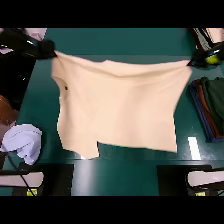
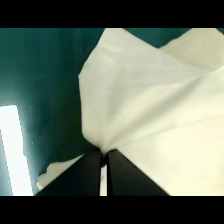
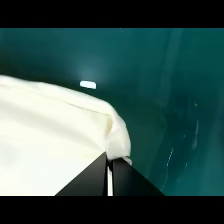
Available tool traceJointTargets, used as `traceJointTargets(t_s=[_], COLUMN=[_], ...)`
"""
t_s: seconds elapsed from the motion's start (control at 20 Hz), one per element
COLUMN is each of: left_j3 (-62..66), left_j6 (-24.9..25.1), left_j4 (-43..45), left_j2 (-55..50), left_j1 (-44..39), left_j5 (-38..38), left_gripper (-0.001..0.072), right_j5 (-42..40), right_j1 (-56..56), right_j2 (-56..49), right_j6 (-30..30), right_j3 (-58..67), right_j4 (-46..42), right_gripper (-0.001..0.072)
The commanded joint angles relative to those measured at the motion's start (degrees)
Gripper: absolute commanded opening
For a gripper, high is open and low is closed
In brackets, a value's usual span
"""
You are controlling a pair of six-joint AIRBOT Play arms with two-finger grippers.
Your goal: Fold the shirts.
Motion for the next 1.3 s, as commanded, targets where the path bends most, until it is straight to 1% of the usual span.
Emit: traceJointTargets(t_s=[0.0, 0.05, 0.1, 0.15, 0.2, 0.25, 0.3, 0.35, 0.4, 0.5, 0.55, 0.65, 0.8, 0.95, 1.05, 1.25], left_j3=[-0.7, -0.7, -0.6, 0.0, 1.3, 2.7, 3.5, 3.0, 1.3, -7.2, -13.0, -27.8, -47.7, -59.7, -63.2, -66.2], left_j6=[2.4, 2.4, 2.4, 2.4, 2.3, 2.3, 2.2, 2.2, 2.4, 2.9, 3.3, 4.0, 3.9, 2.1, 0.6, -0.2], left_j4=[0.2, 0.2, 0.2, 0.2, 0.2, 0.0, -0.3, -0.4, -0.3, 0.1, 0.5, 1.8, 2.8, 2.5, 1.5, -4.1], left_j2=[-10.7, -11.3, -11.4, -11.3, -11.3, -11.3, -10.9, -9.7, -8.0, -1.7, 1.9, 10.5, 21.0, 25.4, 25.4, 25.3], left_j1=[0.0, 0.0, 0.0, 0.4, 1.1, 2.3, 3.5, 4.7, 5.7, 7.2, 7.9, 8.7, 8.7, 8.7, 8.7, 8.7], left_j5=[5.9, 6.2, 6.1, 4.7, 1.5, -3.0, -7.3, -11.0, -12.6, -11.8, -10.8, -7.6, -1.6, 4.3, 7.5, 14.4], left_gripper=[0.0024, 0.0026, 0.0203, 0.0515, 0.0617, 0.0616, 0.0525, 0.0398, 0.0396, 0.0395, 0.0396, 0.0396, 0.0396, 0.0397, 0.0397, 0.0396], right_j5=[-3.4, -2.8, -2.3, -1.5, -0.5, 0.9, 2.4, 4.0, 5.0, 5.0, 4.6, 2.4, -0.9, -1.8, -2.3, -2.7], right_j1=[2.4, 2.4, 2.2, 1.6, 1.0, 0.1, -1.0, -2.1, -3.0, -4.7, -5.4, -6.8, -7.9, -7.8, -7.8, -7.8], right_j2=[-9.6, -11.1, -12.0, -12.3, -12.0, -10.9, -9.3, -7.0, -4.4, 2.4, 5.9, 12.8, 20.7, 25.2, 27.2, 29.7], right_j6=[0.1, 0.1, 0.1, 0.1, 0.0, 0.0, -0.9, -2.3, -4.2, -5.6, -6.4, -8.7, -10.5, -10.9, -11.0, -11.0], right_j3=[3.2, 5.7, 7.9, 10.0, 11.0, 10.7, 8.9, 5.8, 1.6, -9.7, -15.3, -26.7, -38.6, -43.2, -44.6, -44.9], right_j4=[-1.2, -0.4, 0.9, 3.0, 5.5, 8.0, 9.9, 11.7, 12.7, 12.8, 13.5, 18.6, 25.0, 26.1, 26.1, 26.0], right_gripper=[0.0015, 0.0041, 0.0246, 0.0420, 0.0420, 0.0417, 0.0411, 0.0411, 0.0410, 0.0410, 0.0410, 0.0410, 0.0410, 0.0410, 0.0411, 0.0410])
